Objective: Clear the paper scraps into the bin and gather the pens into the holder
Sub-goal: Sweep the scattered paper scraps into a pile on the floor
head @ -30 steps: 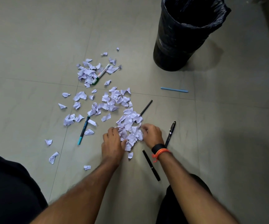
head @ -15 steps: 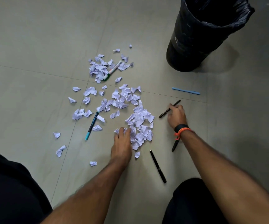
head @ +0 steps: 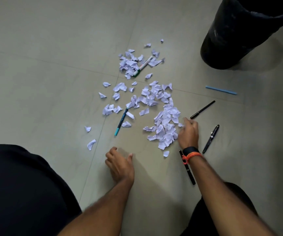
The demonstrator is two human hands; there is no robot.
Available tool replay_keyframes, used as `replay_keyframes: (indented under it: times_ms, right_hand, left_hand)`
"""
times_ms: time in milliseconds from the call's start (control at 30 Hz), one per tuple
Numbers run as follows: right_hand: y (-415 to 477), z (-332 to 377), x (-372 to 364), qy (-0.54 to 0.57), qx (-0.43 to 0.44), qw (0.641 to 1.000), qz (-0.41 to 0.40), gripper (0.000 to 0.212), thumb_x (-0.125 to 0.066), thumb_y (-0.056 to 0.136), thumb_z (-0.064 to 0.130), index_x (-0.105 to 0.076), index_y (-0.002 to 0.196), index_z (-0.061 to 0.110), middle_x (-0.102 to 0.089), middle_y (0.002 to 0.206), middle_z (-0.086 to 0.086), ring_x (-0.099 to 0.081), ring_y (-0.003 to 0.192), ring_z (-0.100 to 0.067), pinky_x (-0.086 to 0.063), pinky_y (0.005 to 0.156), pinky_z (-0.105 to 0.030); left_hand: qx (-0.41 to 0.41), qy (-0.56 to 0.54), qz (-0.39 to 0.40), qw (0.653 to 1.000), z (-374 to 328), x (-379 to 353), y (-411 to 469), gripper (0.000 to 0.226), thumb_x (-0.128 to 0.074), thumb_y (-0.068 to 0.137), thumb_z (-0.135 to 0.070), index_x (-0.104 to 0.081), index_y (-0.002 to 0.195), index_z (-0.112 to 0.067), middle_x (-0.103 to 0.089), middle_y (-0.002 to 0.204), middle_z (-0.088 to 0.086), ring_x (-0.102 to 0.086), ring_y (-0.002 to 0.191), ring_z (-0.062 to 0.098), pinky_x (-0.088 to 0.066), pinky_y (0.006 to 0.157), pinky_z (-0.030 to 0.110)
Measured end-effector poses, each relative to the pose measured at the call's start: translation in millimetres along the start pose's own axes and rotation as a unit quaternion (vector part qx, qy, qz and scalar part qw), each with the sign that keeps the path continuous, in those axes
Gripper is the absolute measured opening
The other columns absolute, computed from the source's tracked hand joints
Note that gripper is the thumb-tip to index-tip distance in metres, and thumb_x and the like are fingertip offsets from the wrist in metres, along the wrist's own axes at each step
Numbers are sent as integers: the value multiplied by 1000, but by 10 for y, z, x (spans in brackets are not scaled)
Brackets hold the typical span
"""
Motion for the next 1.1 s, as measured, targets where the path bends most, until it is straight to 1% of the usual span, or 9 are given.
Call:
replay_keyframes:
  times_ms: [133, 200, 300, 367, 467, 600, 767, 933, 1100]
  right_hand:
    - [-298, -184, -111, 10, -69, 996, 52, 46, -61, 82, 9, -51, 127, 8, -44, 125, -20, -53, 111, -35, -40, 91, -28]
    - [-351, -117, -271, 15, -41, 995, 85, 46, -64, 79, 9, -51, 123, 9, -41, 123, -15, -56, 101, -31, -39, 83, -21]
    - [-294, 82, -404, 34, -13, 995, 93, 47, -59, 79, 1, -51, 124, 10, -40, 124, -13, -60, 95, -31, -43, 89, -24]
    - [-294, 208, -382, 49, -8, 996, 79, 49, -60, 79, 1, -52, 126, 13, -42, 122, -11, -60, 92, -29, -46, 91, -26]
    - [-513, 173, -206, 64, -49, 996, 26, 60, -67, 77, 6, -46, 132, 18, -41, 120, -3, -57, 90, -23, -45, 88, -28]
    - [-997, -142, -333, 14, -123, 991, 56, 52, -68, 75, 3, -48, 123, 9, -48, 126, -12, -56, 110, -32, -44, 91, -35]
    - [-905, 34, -482, 80, -104, 991, 33, 30, -60, 81, 5, -53, 110, 6, -56, 114, -12, -54, 107, -30, -39, 83, -31]
    - [-681, 309, -506, 156, -94, 983, -26, 27, -60, 79, 3, -43, 96, 15, -53, 108, -11, -57, 94, -30, -48, 78, -38]
    - [-1007, 281, -692, 145, -149, 978, 2, 34, -67, 76, 13, -38, 92, 18, -55, 100, -7, -56, 91, -29, -36, 73, -29]
  left_hand:
    - [88, -52, 37, 994, 214, -116, -36, 67, -84, 70, -27, -47, 121, -5, -48, 122, 19, -52, 109, 38, -41, 93, 43]
    - [59, -90, 61, 992, 40, -202, 14, 63, -82, 73, -19, -46, 123, -6, -46, 125, 17, -54, 110, 38, -43, 95, 42]
    - [-4, -137, 110, 984, -382, -317, 95, 58, -74, 81, -13, -43, 130, -9, -43, 133, 10, -56, 111, 32, -43, 94, 35]
    - [-53, -151, 144, 976, -604, -377, 101, 56, -69, 85, -11, -40, 134, -12, -41, 134, 4, -59, 106, 26, -44, 89, 30]
    - [-75, -155, 130, 976, -587, -337, 93, 52, -67, 86, -13, -41, 130, -16, -42, 135, 1, -61, 104, 27, -49, 89, 36]
    - [53, -159, 30, 985, -66, -139, 28, 47, -74, 81, -15, -50, 121, -10, -47, 128, 12, -54, 112, 34, -44, 89, 40]
    - [243, -234, -75, 938, 482, 29, 89, 64, -80, 73, -11, -44, 126, -3, -41, 131, 23, -45, 117, 45, -38, 95, 46]
    - [290, -286, -132, 904, 737, 299, 466, 85, -85, 69, -16, -35, 136, -2, -35, 138, 18, -46, 117, 42, -39, 95, 45]
    - [307, -289, -110, 900, 785, 351, 800, 94, -87, 65, -22, -32, 139, -4, -35, 137, 18, -45, 118, 43, -41, 94, 48]
Point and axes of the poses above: each hand's wrist, its own y-axis towards the middle knuckle, its own x-axis out of the back of the hand, z = x × y, the point moved 8 cm from there along y, towards the middle knuckle
